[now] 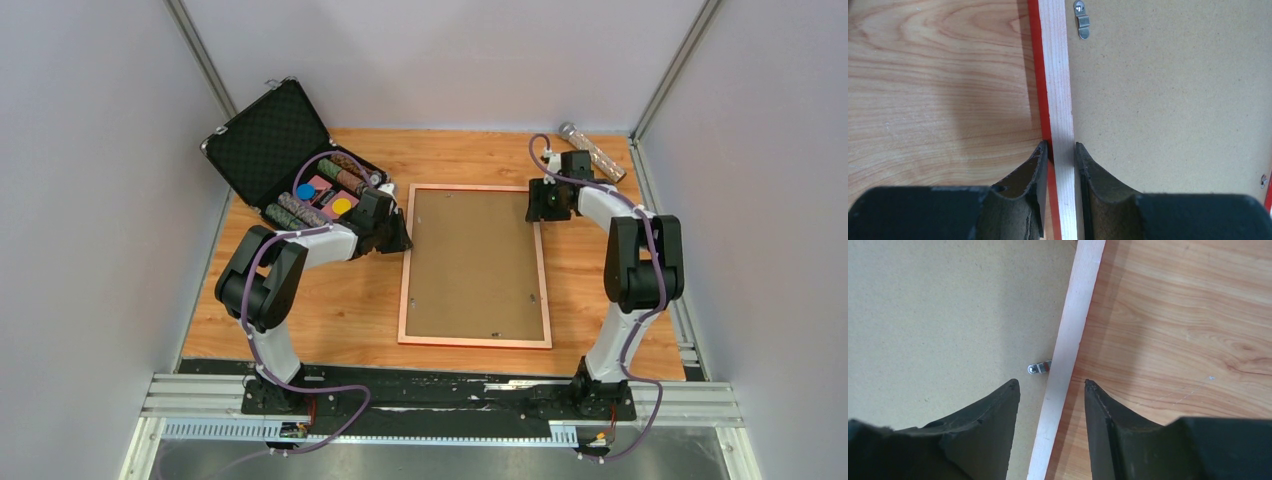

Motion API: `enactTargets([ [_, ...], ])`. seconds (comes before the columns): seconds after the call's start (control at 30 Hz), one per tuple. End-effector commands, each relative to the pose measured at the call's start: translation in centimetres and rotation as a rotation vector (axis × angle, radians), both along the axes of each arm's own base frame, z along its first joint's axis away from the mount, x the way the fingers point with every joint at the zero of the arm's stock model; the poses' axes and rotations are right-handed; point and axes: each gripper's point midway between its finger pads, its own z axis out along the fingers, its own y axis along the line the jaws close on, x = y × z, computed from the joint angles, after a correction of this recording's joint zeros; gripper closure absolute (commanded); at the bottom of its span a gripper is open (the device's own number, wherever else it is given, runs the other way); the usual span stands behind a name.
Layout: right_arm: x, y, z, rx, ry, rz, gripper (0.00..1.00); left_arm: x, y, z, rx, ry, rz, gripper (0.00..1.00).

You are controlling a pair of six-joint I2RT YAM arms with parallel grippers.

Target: Put the photo into the frame

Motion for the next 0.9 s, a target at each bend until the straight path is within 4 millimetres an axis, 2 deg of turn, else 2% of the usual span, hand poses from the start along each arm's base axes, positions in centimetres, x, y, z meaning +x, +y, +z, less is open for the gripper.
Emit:
enactTargets([
  [0.0, 2.2, 0.1, 2.8, 0.016, -0.082, -0.031, 0.50, 0.6, -0.4, 1.1, -0.017, -0.038, 0.001, 0.93],
  [0.2, 3.1, -0.1, 1.2, 0.009, -0.048, -0.047, 0.51, 0.6, -0.4, 1.2, -0.017, -0.040, 0.002, 0.93],
  [0.47, 2.9, -0.3, -0.5, -0.006, -0.015, -0.045, 0.53, 0.6, -0.5, 0.9, -0.018, -0.033, 0.000, 0.93],
  [0.87, 1.8, -1.3, -0.9, -0.035, -0.003, -0.041, 0.57, 0.6, -0.5, 1.0, -0.020, -0.033, 0.001, 0.93],
])
